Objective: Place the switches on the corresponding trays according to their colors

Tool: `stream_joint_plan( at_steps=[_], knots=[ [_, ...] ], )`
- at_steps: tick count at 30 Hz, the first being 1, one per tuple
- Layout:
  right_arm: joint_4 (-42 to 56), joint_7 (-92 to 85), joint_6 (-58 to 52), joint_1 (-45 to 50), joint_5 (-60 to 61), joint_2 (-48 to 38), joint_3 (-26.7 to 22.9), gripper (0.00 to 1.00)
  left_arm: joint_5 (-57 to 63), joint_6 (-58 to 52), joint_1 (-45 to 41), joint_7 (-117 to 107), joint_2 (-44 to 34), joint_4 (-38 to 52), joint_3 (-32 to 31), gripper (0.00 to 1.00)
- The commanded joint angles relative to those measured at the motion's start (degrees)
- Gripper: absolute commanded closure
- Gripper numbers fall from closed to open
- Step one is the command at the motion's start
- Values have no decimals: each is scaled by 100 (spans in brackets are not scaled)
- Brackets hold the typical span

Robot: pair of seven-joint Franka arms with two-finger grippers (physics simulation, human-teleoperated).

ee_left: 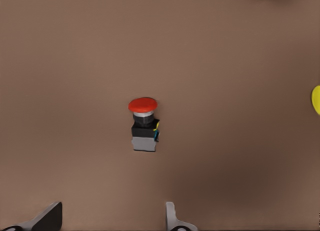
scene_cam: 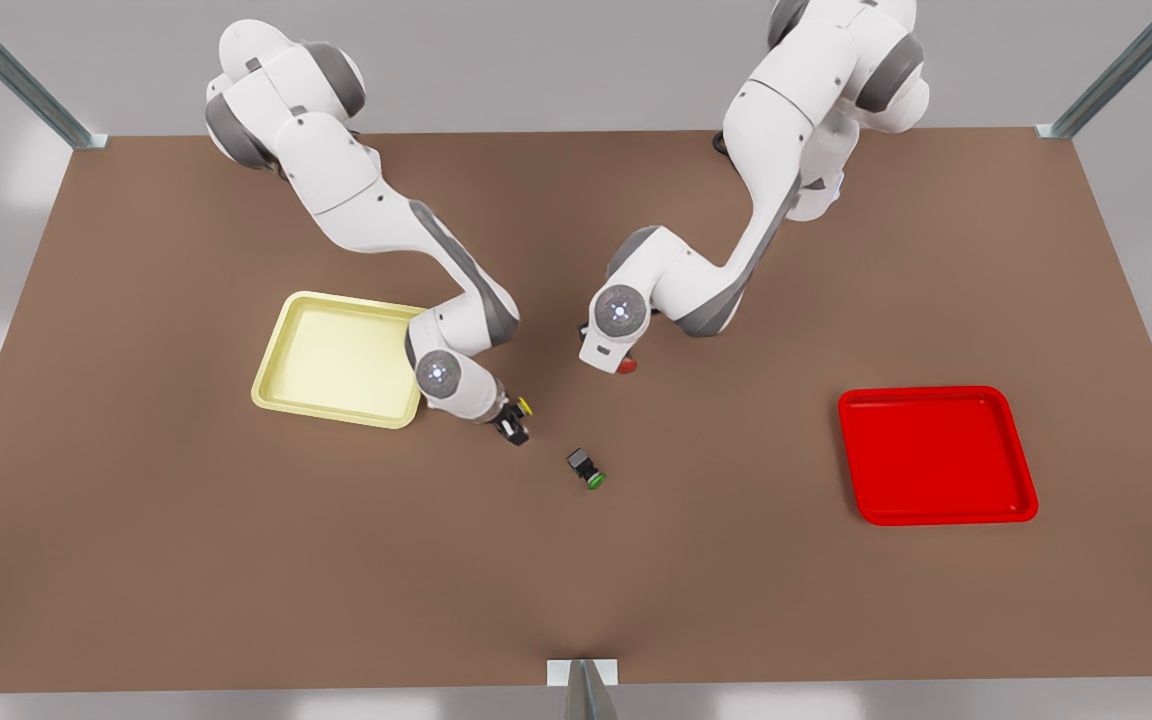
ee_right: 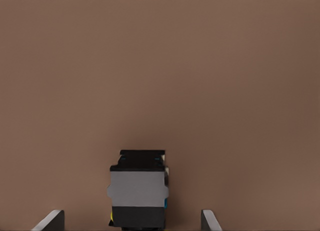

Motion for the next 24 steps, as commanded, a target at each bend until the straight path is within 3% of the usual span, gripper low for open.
stream_joint_plan(
  at_steps=[1,12,21,24],
  knots=[
    [-3,0,19,-1,9,0,0,0,-20,51,-2,0,-9,-52,-20,0],
    [-258,-264,414,-98,202,52,0,0,-511,1922,95,-44,-8,-1326,-582,0],
    [-285,-211,546,-89,255,0,18,28,-811,2186,710,-35,229,-1484,-820,0],
    [-267,-255,511,-80,255,0,9,29,-811,2266,851,-27,246,-1678,-829,0]
  ],
)
